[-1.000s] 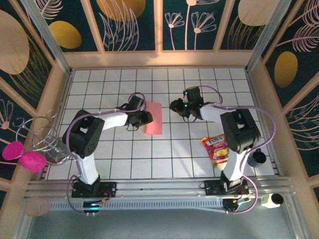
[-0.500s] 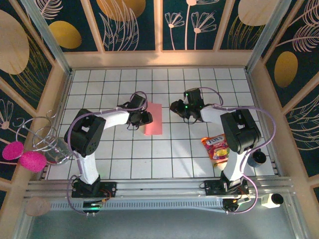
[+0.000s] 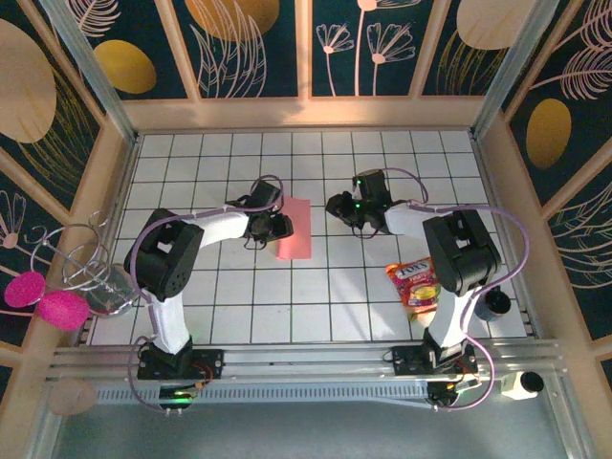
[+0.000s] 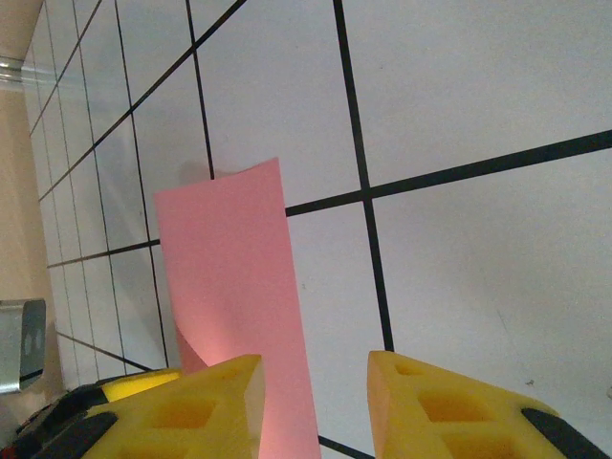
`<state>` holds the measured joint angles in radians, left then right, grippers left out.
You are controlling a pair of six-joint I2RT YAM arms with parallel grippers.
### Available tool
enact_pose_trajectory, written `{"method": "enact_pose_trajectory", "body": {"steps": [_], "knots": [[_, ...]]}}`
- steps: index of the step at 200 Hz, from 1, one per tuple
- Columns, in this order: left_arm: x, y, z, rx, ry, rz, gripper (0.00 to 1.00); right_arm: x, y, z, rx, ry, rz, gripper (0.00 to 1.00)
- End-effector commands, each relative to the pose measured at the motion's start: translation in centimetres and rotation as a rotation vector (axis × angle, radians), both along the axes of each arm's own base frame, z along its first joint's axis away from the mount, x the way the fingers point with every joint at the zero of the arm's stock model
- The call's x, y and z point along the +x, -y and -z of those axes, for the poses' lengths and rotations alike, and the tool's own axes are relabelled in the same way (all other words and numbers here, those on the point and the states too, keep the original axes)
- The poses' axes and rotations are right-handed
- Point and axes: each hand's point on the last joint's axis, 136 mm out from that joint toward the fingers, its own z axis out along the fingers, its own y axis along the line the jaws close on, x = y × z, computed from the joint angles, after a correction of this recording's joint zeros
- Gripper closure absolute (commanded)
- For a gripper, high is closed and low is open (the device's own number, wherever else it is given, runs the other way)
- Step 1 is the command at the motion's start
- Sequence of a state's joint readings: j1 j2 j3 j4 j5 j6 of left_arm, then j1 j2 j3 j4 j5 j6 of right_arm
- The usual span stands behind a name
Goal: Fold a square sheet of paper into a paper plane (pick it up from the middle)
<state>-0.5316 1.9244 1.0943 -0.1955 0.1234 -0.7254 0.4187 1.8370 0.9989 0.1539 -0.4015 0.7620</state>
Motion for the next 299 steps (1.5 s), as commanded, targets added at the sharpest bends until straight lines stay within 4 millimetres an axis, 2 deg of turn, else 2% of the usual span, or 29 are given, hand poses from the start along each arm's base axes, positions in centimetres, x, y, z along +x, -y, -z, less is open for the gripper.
{"method": "enact_pose_trajectory", "body": {"steps": [1,151,175,243,283,287,299], "knots": [[-7.3,-4.7,12.2,0.223,-0.297,0.015,0.55,-0.1,-0.3,-0.7,0.020,0.020,-0.009,0.66],[-8.3,-5.1,13.4,0.242,-0.343,0.004,0.52,-0.2,-0.9,-0.5,0.022,0.022,-0.032,0.67],[-8.5,-5.2,13.6,0.248,-0.352,0.004,0.52,-0.5,-1.9,-0.7,0.035,0.031,-0.070,0.68],[-8.7,-5.3,13.9,0.258,-0.362,0.007,0.51,-2.3,-7.4,-0.5,0.059,0.028,-0.251,0.83],[-8.7,-5.3,13.9,0.259,-0.362,0.005,0.51,-2.0,-7.8,1.1,0.052,-0.021,-0.251,0.89],[-8.8,-5.3,13.9,0.260,-0.364,0.005,0.51,-2.6,-8.5,1.2,0.052,-0.023,-0.269,0.89],[-8.7,-5.3,13.9,0.259,-0.363,0.004,0.51,-2.8,-8.6,1.7,0.046,-0.039,-0.275,0.90]]}}
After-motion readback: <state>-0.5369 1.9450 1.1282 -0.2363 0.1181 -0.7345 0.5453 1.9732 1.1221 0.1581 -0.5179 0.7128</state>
